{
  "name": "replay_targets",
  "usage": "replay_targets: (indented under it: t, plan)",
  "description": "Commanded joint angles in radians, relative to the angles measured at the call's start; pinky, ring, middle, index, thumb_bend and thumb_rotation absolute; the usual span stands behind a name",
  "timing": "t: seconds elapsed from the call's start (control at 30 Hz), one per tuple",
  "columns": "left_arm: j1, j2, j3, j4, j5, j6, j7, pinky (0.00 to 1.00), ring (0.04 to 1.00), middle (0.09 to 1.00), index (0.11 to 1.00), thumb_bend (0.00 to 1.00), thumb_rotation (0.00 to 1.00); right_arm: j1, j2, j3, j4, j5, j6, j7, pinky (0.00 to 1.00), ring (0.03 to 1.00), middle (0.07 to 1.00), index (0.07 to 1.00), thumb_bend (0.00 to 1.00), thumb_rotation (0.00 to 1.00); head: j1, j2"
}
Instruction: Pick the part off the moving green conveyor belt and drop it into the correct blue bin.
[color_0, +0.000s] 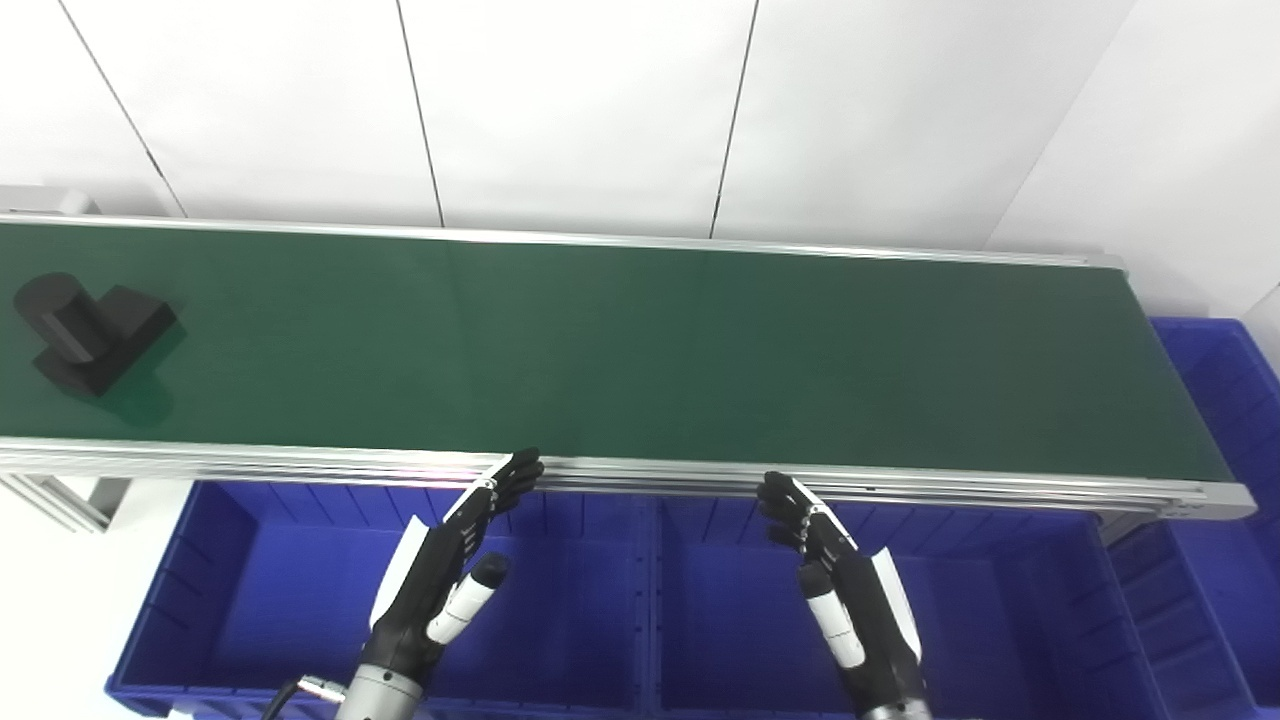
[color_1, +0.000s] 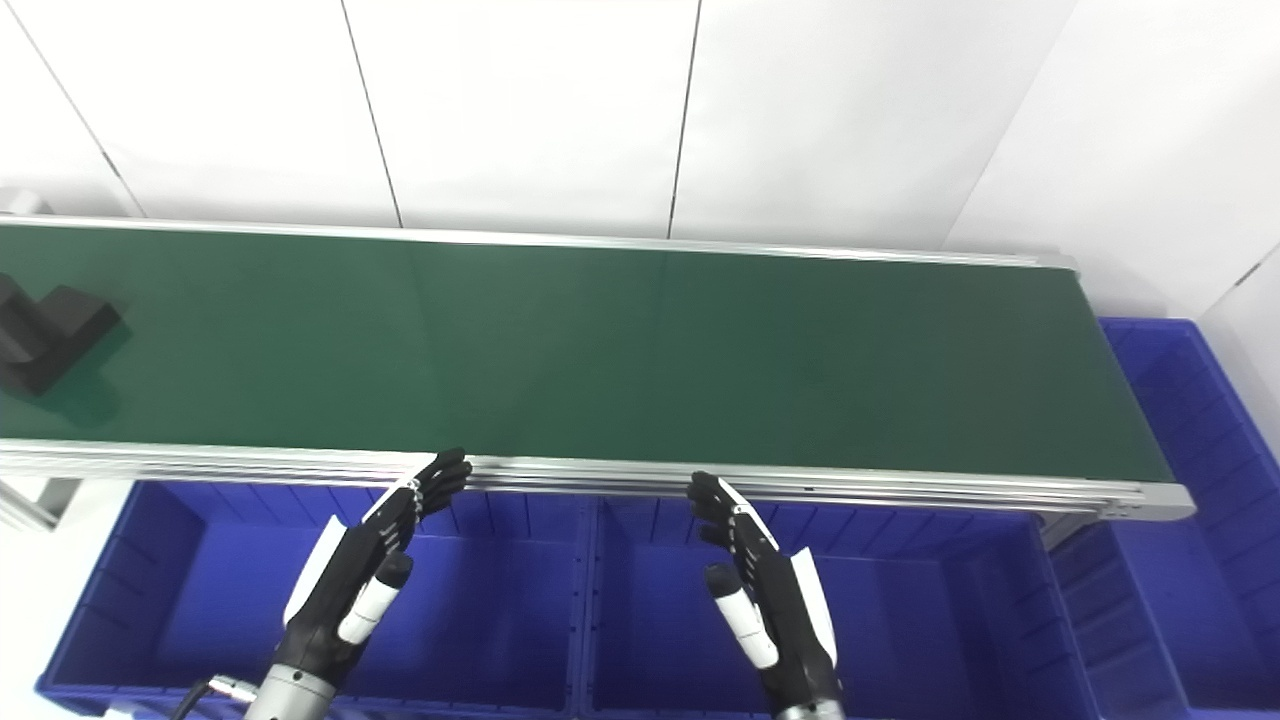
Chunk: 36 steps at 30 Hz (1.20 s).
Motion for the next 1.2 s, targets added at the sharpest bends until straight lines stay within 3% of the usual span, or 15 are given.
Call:
replay_targets:
  t: [0.0,0.53,1.17]
  plan:
    - [-0.011,0.003,0.002,-0.026,0.006,-0.019,0.011,0.90,0.886,0.880,0.886,0.74,1.00,-0.008,0.005,0.000,-0.017,0.005,-0.057,-0.005,0.81,0.866,0.865,0.881,0.75,0.98,0.000,-0.001]
    - [-0.012,-0.001,0.003,-0.027,0.014,-0.013,0.014,0.88,0.876,0.876,0.881,0.69,1.00,-0.010,0.002,0.000,-0.020,0.008,-0.044,0.000,0.82,0.873,0.864,0.883,0.75,0.97,0.000,0.000]
    - [-0.013,0.003,0.004,-0.032,0.019,-0.007,0.013,0.89,0.876,0.875,0.881,0.70,1.00,-0.008,0.008,0.001,-0.024,0.003,-0.041,-0.003,0.82,0.870,0.863,0.881,0.75,0.98,-0.001,0.002]
